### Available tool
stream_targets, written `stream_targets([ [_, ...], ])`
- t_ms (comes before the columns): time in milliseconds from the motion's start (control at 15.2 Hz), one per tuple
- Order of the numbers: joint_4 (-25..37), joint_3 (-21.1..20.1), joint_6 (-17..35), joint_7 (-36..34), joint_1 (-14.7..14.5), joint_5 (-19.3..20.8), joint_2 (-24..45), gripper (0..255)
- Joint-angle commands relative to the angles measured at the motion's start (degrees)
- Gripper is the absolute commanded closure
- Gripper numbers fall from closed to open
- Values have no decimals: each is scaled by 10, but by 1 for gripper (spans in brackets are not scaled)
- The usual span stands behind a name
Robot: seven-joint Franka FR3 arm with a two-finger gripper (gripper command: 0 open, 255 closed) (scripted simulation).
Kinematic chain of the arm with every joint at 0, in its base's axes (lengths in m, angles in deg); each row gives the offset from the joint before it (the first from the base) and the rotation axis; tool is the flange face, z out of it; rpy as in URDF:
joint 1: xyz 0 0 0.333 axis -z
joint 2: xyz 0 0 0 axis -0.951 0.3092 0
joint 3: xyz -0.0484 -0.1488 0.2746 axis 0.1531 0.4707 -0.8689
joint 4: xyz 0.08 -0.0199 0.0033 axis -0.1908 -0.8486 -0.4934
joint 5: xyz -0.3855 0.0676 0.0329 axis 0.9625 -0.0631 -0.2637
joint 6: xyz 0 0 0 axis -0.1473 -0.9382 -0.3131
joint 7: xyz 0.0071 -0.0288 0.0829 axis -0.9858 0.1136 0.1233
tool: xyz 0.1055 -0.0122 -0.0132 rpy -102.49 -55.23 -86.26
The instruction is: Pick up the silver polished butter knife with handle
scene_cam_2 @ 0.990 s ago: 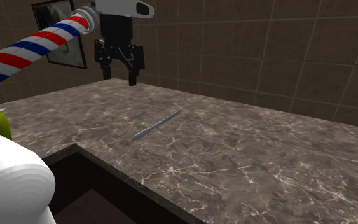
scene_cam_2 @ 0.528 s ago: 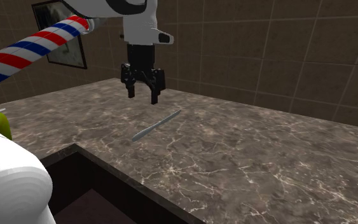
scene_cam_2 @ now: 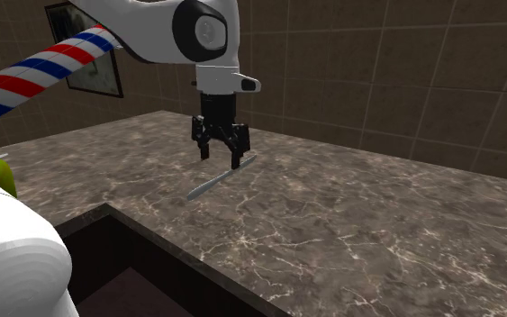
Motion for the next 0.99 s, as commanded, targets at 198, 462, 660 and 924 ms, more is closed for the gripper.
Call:
stream_targets([
  [198, -22, 0, 38, 0, 0, 0, 16, 0],
  [462, -23, 0, 38, 0, 0, 0, 15, 255],
  [660, -23, 0, 38, 0, 0, 0, 15, 255],
  [924, -22, 0, 38, 0, 0, 0, 16, 255],
])
